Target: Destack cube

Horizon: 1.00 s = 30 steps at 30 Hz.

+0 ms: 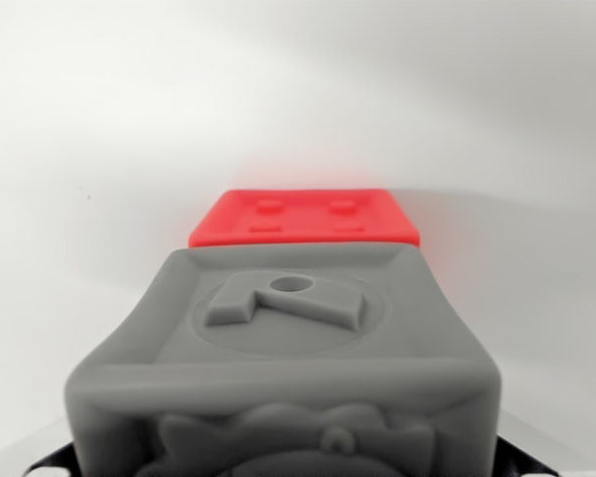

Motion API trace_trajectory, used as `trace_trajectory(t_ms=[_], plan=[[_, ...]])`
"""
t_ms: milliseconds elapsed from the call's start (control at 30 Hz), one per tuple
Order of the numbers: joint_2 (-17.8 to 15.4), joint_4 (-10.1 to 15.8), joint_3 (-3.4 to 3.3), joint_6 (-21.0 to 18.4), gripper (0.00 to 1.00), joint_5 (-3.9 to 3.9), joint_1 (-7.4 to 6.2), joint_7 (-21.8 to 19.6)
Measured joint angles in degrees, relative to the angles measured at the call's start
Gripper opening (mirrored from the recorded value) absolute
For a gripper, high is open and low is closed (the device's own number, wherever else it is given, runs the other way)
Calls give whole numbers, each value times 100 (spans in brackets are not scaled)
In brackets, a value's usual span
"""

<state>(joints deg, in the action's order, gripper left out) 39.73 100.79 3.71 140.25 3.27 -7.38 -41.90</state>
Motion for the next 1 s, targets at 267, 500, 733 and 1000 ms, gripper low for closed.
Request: trace_trajectory(t_ms=[267,500,733,1000], plan=[[-134,14,1,-102,0,0,0,0],[-283,39,4,-228,0,0,0,0],[-464,53,12,-388,0,-2,3,0],[-681,57,22,-597,0,-7,7,5]])
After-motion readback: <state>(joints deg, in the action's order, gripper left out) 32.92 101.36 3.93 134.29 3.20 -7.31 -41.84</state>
